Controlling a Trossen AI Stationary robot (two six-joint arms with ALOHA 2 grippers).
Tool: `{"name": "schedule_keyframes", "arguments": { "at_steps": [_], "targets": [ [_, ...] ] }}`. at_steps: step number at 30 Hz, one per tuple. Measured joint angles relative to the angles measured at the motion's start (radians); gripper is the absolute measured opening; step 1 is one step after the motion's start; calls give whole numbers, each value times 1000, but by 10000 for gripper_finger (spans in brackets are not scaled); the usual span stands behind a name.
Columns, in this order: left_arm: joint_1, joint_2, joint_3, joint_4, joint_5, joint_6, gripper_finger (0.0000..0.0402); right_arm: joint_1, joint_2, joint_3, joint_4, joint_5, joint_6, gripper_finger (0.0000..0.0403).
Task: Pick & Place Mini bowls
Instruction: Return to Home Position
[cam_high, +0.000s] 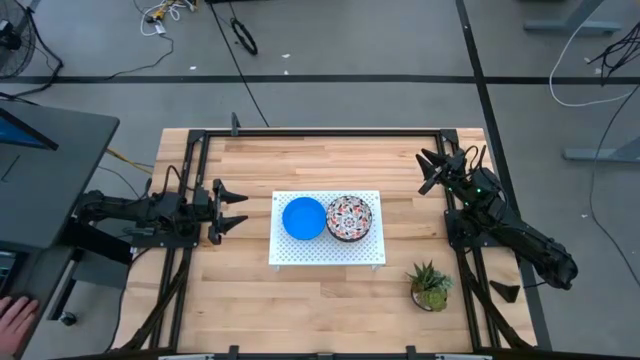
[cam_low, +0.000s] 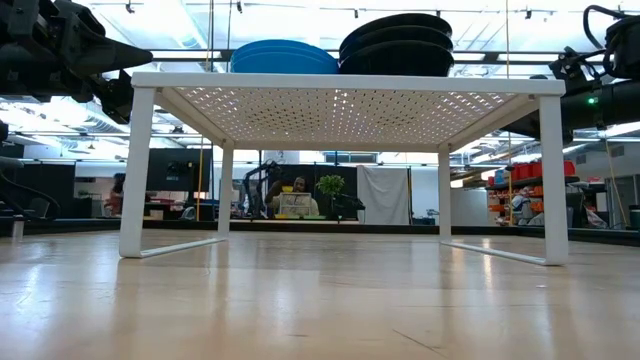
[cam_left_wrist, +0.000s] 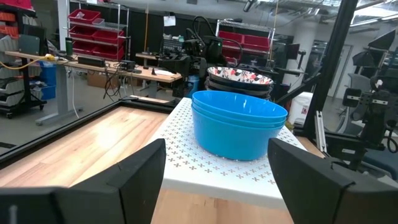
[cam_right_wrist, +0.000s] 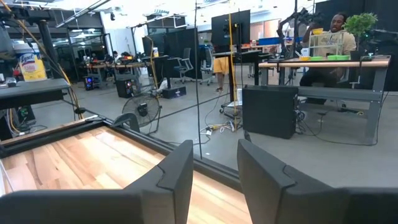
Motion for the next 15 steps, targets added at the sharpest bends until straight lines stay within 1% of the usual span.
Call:
{"name": "schedule_keyframes", "arguments": {
  "at_steps": [15],
  "targets": [
    [0, 0, 0, 0, 0, 0, 288, 0, 0, 0, 0, 0, 0, 128]
  ]
}}
